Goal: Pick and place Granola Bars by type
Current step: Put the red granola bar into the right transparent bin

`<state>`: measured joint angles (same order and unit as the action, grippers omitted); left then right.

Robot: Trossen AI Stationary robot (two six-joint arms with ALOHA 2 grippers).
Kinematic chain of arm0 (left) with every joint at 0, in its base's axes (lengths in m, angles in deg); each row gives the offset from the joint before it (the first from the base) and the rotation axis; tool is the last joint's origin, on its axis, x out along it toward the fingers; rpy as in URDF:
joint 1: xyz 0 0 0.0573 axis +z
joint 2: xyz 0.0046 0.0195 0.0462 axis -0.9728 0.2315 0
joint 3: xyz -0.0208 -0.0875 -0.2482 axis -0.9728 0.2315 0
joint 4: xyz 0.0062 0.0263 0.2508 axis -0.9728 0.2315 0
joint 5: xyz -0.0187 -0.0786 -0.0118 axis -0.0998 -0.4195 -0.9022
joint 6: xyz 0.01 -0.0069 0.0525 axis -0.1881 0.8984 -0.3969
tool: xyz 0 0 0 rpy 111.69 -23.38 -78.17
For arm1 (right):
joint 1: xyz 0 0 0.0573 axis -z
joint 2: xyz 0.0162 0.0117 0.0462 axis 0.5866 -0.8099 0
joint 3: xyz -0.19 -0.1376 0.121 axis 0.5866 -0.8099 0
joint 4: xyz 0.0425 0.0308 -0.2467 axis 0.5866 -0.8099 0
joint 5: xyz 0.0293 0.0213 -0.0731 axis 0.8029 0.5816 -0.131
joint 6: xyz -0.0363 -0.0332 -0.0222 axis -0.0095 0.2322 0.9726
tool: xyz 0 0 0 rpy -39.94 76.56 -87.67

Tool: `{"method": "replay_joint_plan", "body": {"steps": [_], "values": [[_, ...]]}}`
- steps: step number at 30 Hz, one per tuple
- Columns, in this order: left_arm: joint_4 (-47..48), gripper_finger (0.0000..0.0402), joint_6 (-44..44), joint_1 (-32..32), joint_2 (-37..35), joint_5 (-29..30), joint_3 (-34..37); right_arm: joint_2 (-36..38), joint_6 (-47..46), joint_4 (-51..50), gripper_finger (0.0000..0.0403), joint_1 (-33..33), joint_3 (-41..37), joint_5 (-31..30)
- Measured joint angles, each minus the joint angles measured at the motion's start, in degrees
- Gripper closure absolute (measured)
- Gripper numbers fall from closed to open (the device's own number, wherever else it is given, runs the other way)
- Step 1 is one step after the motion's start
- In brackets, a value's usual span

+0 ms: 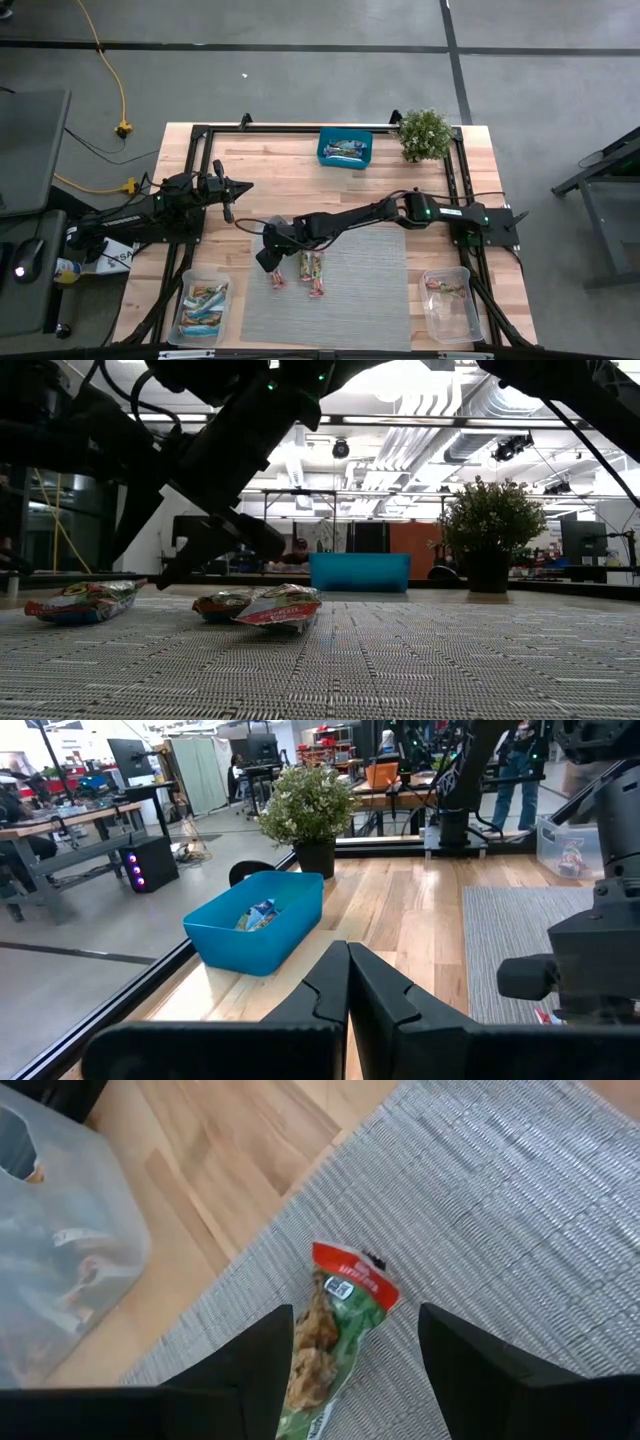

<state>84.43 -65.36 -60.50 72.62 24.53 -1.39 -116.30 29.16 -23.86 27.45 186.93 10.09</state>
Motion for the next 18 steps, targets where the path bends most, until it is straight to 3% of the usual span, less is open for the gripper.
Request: {"method": "replay_joint_plan", "body": {"steps": [18], "values": [[0.0,0.0401,0.01,0.0,0.0,0.0,-0.01,-0.02,1.68,1.0,0.0203,0.22,0.0,-1.52]]}}
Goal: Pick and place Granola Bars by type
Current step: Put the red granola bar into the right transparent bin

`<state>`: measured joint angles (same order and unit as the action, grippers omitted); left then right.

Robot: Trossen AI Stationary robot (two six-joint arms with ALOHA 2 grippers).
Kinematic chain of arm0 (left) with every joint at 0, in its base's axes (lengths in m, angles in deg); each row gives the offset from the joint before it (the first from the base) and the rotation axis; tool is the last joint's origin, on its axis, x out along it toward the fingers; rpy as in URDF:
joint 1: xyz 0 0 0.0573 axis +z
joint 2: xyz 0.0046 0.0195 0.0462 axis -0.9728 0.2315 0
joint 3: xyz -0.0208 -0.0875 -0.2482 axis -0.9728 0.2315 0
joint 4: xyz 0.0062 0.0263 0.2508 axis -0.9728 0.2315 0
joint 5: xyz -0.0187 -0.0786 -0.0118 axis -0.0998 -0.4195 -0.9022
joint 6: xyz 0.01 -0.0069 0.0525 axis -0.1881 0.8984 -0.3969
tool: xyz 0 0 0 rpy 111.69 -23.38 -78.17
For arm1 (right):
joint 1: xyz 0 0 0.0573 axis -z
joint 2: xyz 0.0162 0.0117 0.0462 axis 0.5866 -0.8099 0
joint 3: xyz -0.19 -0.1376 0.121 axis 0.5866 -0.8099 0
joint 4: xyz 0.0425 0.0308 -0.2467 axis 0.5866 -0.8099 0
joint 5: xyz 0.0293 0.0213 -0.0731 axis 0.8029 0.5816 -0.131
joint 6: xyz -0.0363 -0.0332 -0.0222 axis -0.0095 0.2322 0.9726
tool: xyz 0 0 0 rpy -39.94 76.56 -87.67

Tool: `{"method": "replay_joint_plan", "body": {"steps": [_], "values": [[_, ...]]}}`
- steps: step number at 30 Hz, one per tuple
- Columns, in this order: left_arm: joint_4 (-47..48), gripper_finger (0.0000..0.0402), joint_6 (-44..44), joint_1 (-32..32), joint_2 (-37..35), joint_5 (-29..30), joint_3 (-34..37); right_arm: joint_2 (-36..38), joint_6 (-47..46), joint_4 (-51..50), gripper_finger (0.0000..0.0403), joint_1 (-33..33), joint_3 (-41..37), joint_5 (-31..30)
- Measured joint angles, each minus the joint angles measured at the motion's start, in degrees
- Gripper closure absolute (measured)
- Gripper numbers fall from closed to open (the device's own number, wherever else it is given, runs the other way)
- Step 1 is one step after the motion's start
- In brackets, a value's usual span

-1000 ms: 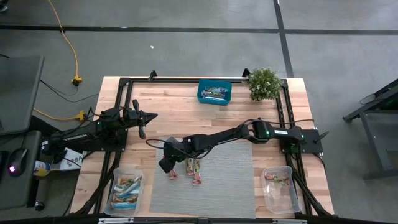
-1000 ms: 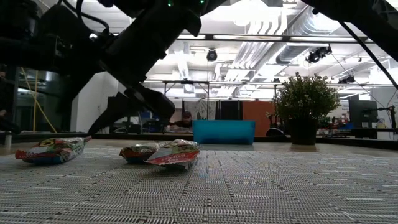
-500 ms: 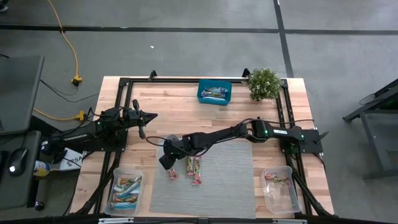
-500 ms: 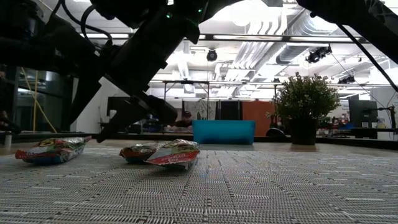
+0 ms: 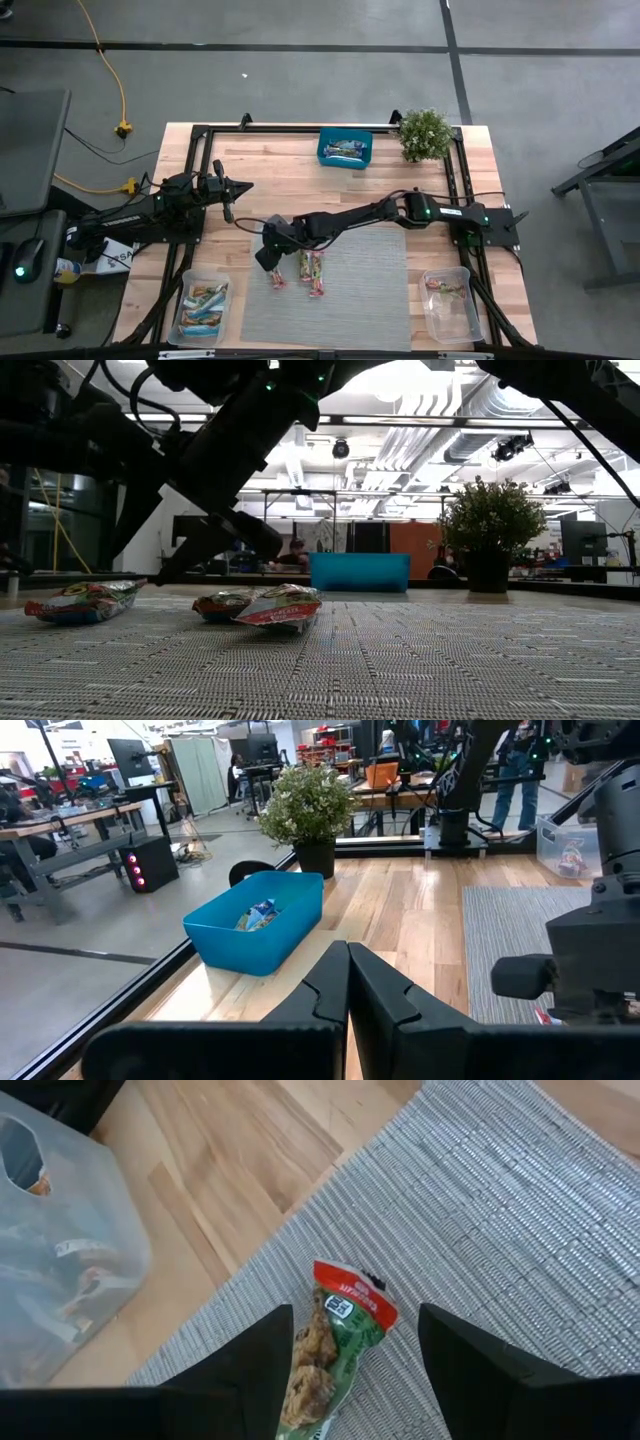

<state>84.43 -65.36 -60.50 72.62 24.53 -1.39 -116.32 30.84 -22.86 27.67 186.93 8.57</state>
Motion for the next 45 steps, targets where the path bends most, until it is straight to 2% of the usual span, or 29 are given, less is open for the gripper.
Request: {"method": "replay_joint_plan", "body": {"steps": [6,21,29,34,45], "values": [[0.0,0.0401,0.02,0.0,0.0,-0.02,0.01,-0.02,0.03,0.15,0.0203,0.0,-0.1,-0.13],[0.0,0.0401,0.0,0.0,0.02,-0.02,0.0,-0.05,-1.49,13.38,0.0203,0.0,-7.09,3.43],[0.0,0.0401,0.0,0.0,0.02,-0.02,0.01,-0.07,-0.13,13.53,0.0207,-0.02,-7.13,3.43],[0.0,0.0401,0.0,0.0,0.02,-0.02,0.01,-0.07,0.08,13.51,0.0234,-0.02,-7.13,3.43],[0.0,0.0401,-0.01,0.0,0.02,-0.02,0.01,-0.07,1.11,13.53,0.0325,-0.02,-7.13,4.79]]}}
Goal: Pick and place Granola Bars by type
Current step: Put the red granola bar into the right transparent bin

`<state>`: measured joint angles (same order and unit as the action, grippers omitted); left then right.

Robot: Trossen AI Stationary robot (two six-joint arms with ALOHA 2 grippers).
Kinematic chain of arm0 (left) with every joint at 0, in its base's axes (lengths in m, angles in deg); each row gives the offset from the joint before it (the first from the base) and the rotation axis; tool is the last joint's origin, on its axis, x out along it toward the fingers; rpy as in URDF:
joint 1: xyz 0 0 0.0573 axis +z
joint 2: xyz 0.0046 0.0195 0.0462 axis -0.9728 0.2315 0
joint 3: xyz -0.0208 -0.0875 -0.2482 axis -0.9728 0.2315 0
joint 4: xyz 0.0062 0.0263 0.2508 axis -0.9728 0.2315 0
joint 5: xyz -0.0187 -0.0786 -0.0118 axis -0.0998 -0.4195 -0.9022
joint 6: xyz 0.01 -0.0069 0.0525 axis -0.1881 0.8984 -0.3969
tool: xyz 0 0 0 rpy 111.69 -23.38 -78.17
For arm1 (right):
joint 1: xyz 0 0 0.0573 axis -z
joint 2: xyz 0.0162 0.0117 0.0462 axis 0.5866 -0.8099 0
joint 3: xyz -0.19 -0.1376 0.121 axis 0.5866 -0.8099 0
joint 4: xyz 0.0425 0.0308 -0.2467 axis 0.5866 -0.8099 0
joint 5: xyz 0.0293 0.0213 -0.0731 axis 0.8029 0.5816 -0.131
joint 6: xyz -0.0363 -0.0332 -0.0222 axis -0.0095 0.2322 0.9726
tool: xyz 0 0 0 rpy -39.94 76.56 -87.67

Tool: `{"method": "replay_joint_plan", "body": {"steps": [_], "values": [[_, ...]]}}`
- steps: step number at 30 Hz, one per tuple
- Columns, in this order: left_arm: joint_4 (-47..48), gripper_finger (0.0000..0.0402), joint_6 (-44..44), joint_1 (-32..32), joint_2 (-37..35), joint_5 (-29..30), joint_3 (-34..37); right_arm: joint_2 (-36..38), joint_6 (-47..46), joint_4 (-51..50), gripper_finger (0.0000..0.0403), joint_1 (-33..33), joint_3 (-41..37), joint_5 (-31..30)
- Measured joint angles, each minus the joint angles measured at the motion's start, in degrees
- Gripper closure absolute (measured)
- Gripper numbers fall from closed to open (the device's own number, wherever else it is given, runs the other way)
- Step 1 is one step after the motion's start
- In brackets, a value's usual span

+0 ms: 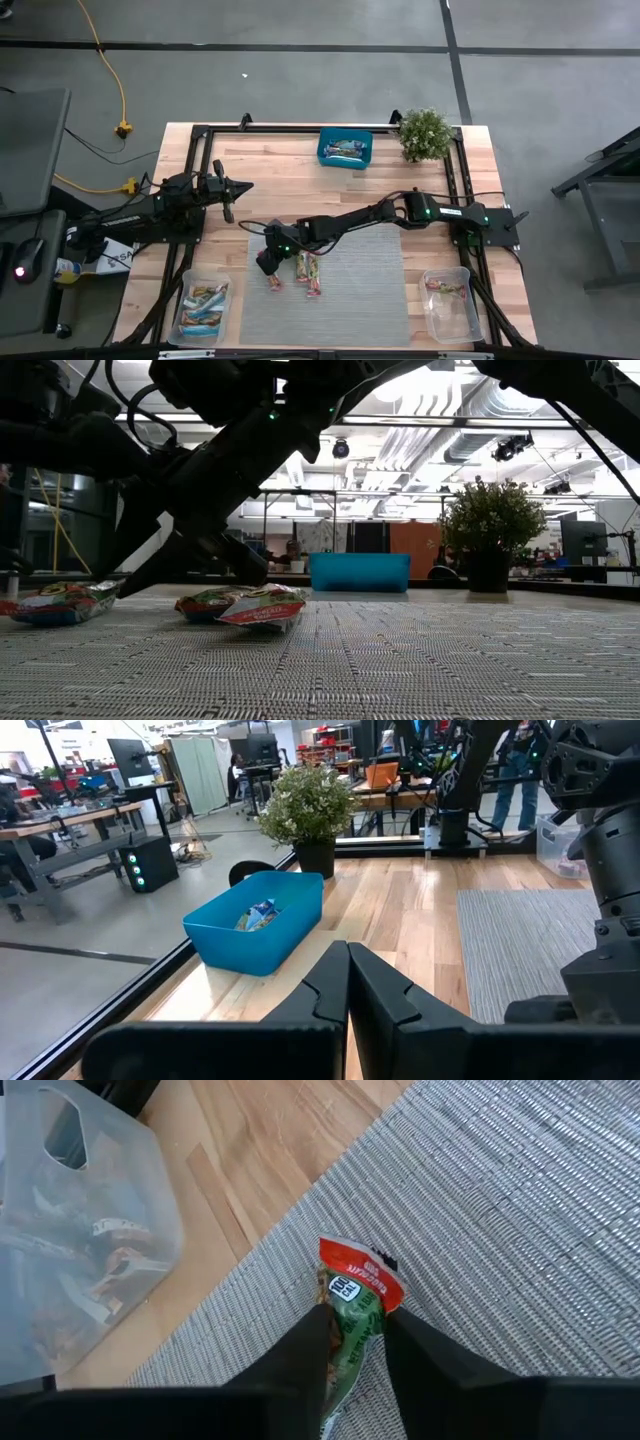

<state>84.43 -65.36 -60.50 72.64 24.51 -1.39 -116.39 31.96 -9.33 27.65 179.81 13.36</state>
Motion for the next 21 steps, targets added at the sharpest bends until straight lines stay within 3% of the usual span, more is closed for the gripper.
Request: {"method": "replay_joint_plan", "body": {"steps": [8,21], "values": [[0.0,0.0401,0.0,0.0,0.0,0.0,0.0,0.0,0.02,0.07,0.0395,0.0,0.09,1.53],[0.01,0.0401,0.0,0.0,0.0,0.0,0.0,1.28,0.32,-0.71,0.0402,-0.02,0.09,1.2]]}}
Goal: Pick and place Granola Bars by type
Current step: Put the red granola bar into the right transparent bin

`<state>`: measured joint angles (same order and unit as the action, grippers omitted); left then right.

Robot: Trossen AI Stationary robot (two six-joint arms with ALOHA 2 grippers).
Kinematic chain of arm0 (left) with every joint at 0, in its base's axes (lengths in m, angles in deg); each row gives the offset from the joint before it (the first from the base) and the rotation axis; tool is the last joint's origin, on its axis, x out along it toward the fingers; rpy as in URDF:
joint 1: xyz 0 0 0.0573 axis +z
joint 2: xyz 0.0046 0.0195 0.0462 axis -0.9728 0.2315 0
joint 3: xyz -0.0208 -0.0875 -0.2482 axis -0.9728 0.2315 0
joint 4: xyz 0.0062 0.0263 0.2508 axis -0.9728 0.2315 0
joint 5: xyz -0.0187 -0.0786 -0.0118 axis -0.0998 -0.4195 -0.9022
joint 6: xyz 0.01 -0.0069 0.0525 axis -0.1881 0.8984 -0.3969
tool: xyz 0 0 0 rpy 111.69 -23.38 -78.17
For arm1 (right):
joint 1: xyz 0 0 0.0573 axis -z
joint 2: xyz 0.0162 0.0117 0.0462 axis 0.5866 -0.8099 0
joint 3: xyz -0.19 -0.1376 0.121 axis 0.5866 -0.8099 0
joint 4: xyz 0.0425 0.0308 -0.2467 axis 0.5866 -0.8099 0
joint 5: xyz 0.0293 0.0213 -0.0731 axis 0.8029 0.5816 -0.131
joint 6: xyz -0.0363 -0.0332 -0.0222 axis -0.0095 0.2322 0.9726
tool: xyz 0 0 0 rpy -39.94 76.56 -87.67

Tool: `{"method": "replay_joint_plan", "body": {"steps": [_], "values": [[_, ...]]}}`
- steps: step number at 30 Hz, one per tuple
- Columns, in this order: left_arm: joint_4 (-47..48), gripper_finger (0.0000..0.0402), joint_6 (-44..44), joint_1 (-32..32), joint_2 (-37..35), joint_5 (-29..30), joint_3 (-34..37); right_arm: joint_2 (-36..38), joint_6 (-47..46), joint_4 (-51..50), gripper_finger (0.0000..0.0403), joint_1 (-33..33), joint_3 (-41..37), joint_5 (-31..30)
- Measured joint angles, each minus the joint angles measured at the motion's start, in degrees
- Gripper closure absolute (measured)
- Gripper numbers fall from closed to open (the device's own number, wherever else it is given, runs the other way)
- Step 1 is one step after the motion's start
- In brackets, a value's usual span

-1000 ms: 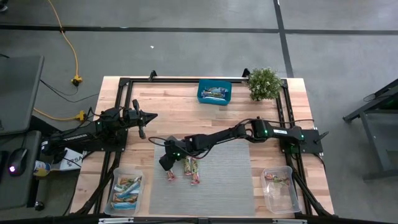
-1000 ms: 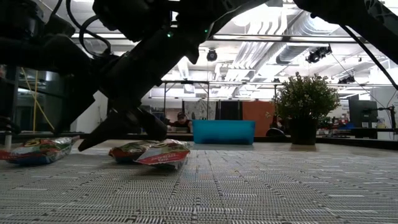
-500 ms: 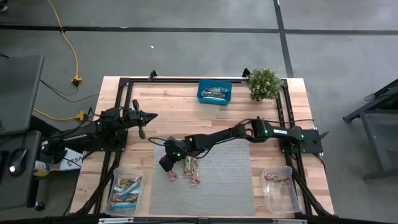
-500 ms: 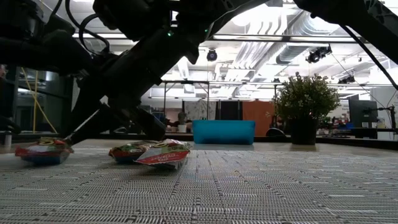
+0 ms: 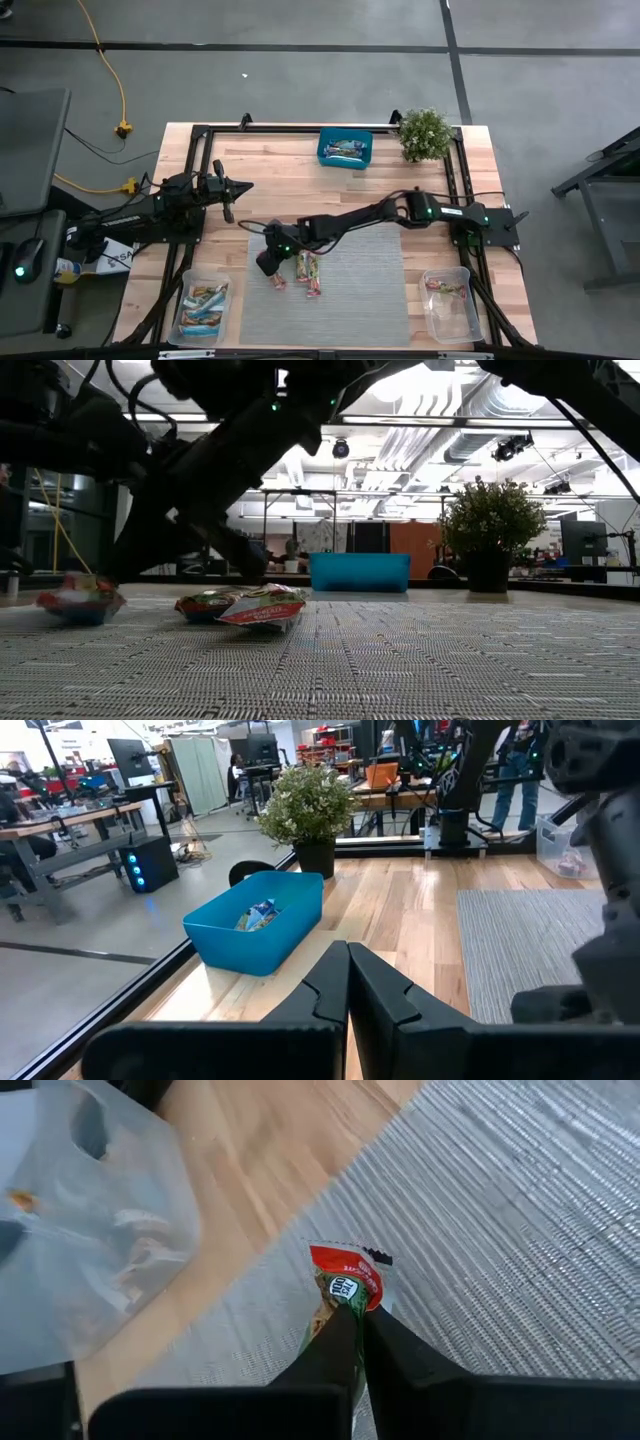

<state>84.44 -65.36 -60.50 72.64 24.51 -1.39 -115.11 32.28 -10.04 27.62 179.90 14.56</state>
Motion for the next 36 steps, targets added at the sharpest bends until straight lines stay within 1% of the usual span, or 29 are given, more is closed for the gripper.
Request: {"method": "replay_joint_plan", "body": {"steps": [5,9,20,25,31,36], "values": [[-0.01,0.0401,0.0,0.0,0.0,0.0,0.0,2.56,1.29,-1.3,0.0403,0.02,0.0,-0.24],[-0.01,0.0401,0.0,0.0,0.0,-0.02,0.0,5.9,3.56,-5.85,0.0402,0.04,0.0,-1.56],[0.0,0.0401,0.0,0.0,-0.01,-0.02,0.0,18.63,9.04,-19.25,0.0402,0.04,0.0,-4.44],[-0.01,0.0401,0.0,0.0,0.0,-0.02,0.0,24.68,10.38,-25.89,0.0402,-0.13,0.0,-4.55],[0.0,0.0401,0.0,0.0,-0.01,-0.02,0.0,31.21,11.07,-34.3,0.0402,-1.88,0.0,-4.41],[-0.01,0.0401,0.0,0.0,0.0,-0.02,0.0,35.49,11.0,-41.4,0.0402,-4.31,0.0,-2.33]]}}
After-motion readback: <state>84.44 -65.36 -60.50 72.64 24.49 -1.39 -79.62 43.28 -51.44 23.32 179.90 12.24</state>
